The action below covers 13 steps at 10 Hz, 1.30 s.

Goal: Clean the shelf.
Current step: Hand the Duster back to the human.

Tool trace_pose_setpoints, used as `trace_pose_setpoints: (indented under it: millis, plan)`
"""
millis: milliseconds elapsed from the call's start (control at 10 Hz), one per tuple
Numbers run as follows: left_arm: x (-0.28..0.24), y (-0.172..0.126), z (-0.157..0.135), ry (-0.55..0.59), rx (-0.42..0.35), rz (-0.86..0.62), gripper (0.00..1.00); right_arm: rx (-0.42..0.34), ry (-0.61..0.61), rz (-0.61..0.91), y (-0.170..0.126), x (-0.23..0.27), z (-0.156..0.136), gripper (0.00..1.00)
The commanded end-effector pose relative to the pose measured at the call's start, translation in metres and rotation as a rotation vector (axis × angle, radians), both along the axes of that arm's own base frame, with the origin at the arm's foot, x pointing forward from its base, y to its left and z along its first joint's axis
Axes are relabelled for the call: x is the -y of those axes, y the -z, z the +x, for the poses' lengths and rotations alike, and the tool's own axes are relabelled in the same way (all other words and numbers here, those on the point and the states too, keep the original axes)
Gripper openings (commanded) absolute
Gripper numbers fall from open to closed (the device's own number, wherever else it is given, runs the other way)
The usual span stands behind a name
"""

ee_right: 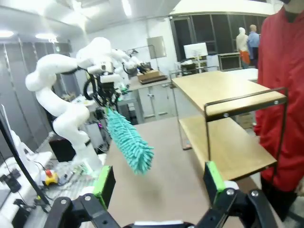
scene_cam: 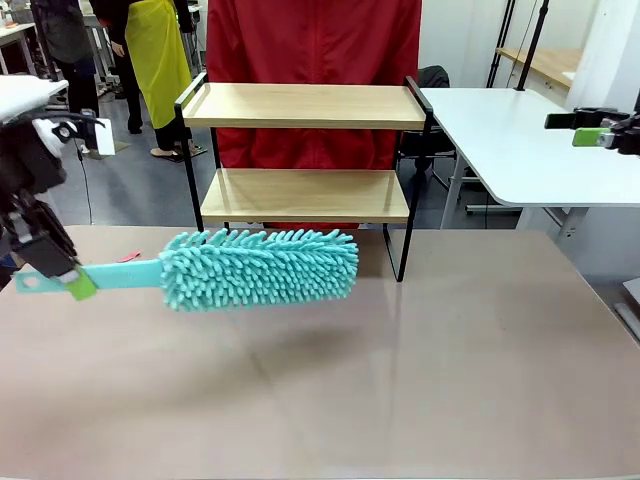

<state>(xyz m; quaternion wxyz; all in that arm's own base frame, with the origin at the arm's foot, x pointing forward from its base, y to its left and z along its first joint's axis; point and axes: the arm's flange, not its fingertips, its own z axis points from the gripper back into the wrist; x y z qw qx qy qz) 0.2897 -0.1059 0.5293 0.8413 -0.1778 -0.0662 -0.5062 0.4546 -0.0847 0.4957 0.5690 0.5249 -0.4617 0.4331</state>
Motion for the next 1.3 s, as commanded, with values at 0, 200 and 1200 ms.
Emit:
trace_pose_setpoints:
  millis: [0,200,1200]
  plan:
    - [0.006,0.017,0.006,0.093,0.032,-0.127,0.13,-0.099,-0.025,0.064,-0.001,-0.022,-0.004,1.00]
    - [0.011,0.035,0.017,0.159,0.114,-0.213,0.13,-0.149,-0.033,0.120,0.006,-0.040,-0.009,1.00]
    - [0.016,0.025,0.034,0.175,0.304,-0.196,0.13,-0.257,-0.029,0.183,0.027,-0.054,-0.004,1.00]
